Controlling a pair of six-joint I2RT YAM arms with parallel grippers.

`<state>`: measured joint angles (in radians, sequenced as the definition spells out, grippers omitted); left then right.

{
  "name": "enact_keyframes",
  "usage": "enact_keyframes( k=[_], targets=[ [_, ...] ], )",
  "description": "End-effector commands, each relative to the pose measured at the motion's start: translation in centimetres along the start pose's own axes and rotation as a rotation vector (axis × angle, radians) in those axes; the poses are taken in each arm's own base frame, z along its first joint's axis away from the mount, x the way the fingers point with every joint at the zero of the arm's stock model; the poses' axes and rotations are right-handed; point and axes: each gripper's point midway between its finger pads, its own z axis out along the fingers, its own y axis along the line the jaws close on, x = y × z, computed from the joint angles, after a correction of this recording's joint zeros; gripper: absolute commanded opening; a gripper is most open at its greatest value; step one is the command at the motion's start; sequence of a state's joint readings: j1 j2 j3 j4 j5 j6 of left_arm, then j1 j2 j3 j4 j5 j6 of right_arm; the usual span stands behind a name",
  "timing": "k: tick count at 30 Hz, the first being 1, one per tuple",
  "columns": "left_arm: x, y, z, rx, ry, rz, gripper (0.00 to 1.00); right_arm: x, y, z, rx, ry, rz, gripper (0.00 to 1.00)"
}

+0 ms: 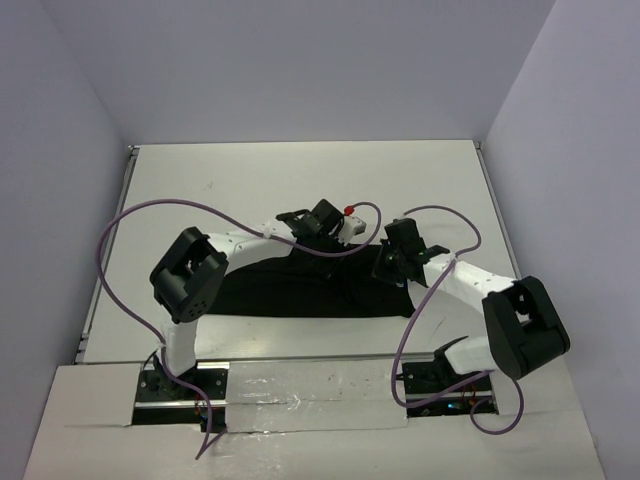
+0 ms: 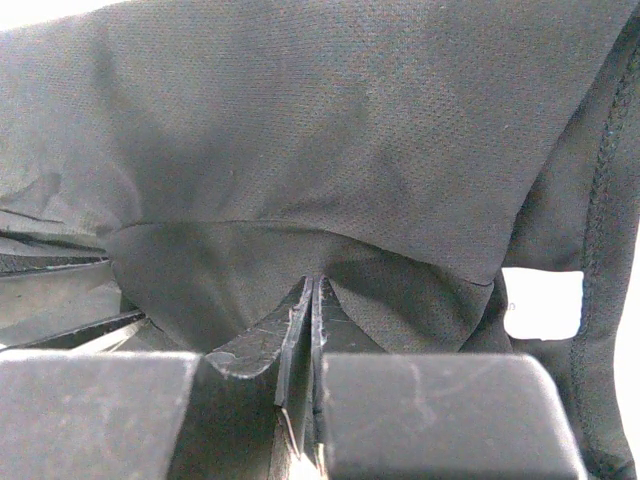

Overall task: Roll the t-shirts
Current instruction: Fold the T-shirt at the center of the board.

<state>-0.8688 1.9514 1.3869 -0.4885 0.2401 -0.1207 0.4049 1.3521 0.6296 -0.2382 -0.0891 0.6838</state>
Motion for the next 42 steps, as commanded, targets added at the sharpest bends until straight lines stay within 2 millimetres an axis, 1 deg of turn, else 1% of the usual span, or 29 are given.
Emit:
enact_keyframes(
  k=[1, 2, 4, 5, 6, 8, 10, 11, 13, 16, 17, 20, 25, 29, 31, 32, 34, 35, 36, 38, 39, 40, 41, 42],
  targets=[
    [0.3, -0.7, 0.5, 0.026, 0.013, -0.018, 0.39, -1.3, 0.2, 0.3, 0.006, -0.047, 0.01, 0.08],
    [0.2, -0.6, 0.6, 0.021, 0.006, -0.018, 0.34, -1.4, 0.1, 0.3, 0.009, -0.048, 0.012, 0.08],
    [0.1, -0.4, 0.7, 0.015, 0.004, -0.019, 0.18, -1.3, -0.1, 0.7, 0.02, -0.042, 0.015, 0.08],
    [0.1, -0.5, 0.8, 0.014, 0.004, -0.018, 0.02, -1.2, -0.2, 0.7, 0.023, -0.04, 0.017, 0.08],
    [0.2, -0.4, 0.7, 0.013, 0.008, -0.022, 0.0, -1.2, -0.4, 0.9, 0.03, -0.04, 0.023, 0.08],
    [0.8, -0.3, 0.6, 0.012, 0.026, -0.011, 0.0, -0.9, -0.9, 1.3, 0.047, -0.031, 0.032, 0.08],
    [1.3, -0.3, 0.1, 0.009, 0.036, 0.011, 0.0, -0.7, -1.5, 1.5, 0.067, -0.025, 0.046, 0.08],
    [2.0, -0.1, 0.0, 0.003, 0.05, 0.014, 0.0, -0.7, -1.7, 1.6, 0.075, -0.026, 0.051, 0.08],
    [2.8, 0.0, -0.3, -0.001, 0.066, 0.025, 0.0, -0.7, -2.1, 1.7, 0.09, -0.029, 0.057, 0.07],
    [4.3, 0.1, -0.1, 0.009, 0.107, 0.036, 0.0, -0.7, -2.5, 1.8, 0.111, -0.032, 0.058, 0.06],
    [4.8, 0.1, -0.1, 0.011, 0.119, 0.034, 0.0, -1.1, -2.9, 1.7, 0.131, -0.049, 0.06, 0.06],
    [5.2, 0.1, -0.3, 0.019, 0.119, 0.052, 0.0, -1.3, -3.2, 1.5, 0.144, -0.063, 0.057, 0.06],
    [4.6, 0.2, -1.0, 0.019, 0.088, 0.069, 0.0, -1.5, -3.4, 1.3, 0.157, -0.066, 0.042, 0.06],
    [3.6, 0.6, -2.2, 0.027, 0.03, 0.045, 0.01, -1.7, -3.4, 1.0, 0.156, -0.075, 0.024, 0.06],
    [2.9, 0.5, -2.9, 0.034, 0.002, 0.044, 0.03, -2.2, -3.2, 0.8, 0.149, -0.09, 0.013, 0.06],
    [2.8, 0.3, -3.1, 0.043, 0.001, 0.049, 0.1, -2.3, -3.0, 0.7, 0.138, -0.094, -0.013, 0.06],
    [2.9, -0.1, -3.0, 0.069, 0.0, 0.055, 0.24, -2.7, -1.5, 0.0, 0.076, -0.098, -0.059, 0.08],
    [2.8, -0.2, -2.8, 0.074, 0.001, 0.06, 0.31, -2.8, -1.1, -0.4, 0.067, -0.101, -0.102, 0.1],
    [2.7, -0.4, -2.9, 0.087, 0.0, 0.063, 0.34, -3.4, -0.4, -1.0, 0.06, -0.122, -0.127, 0.14],
    [2.1, -0.6, -3.0, 0.1, -0.008, 0.069, 0.37, -3.2, 0.4, -2.5, 0.038, -0.129, -0.165, 0.19],
    [1.6, -0.9, -3.2, 0.111, -0.015, 0.077, 0.37, -2.6, 0.2, -3.1, 0.041, -0.107, -0.162, 0.26],
    [1.4, -1.0, -3.4, 0.117, -0.017, 0.08, 0.37, -2.5, 0.5, -4.1, 0.023, -0.119, -0.14, 0.29],
    [1.2, -1.0, -3.4, 0.116, -0.017, 0.081, 0.37, -1.9, 0.3, -4.5, 0.024, -0.104, -0.128, 0.35],
    [0.9, -0.9, -3.5, 0.107, -0.022, 0.077, 0.36, -1.0, -0.3, -4.8, 0.034, -0.085, -0.109, 0.38]
  ],
)
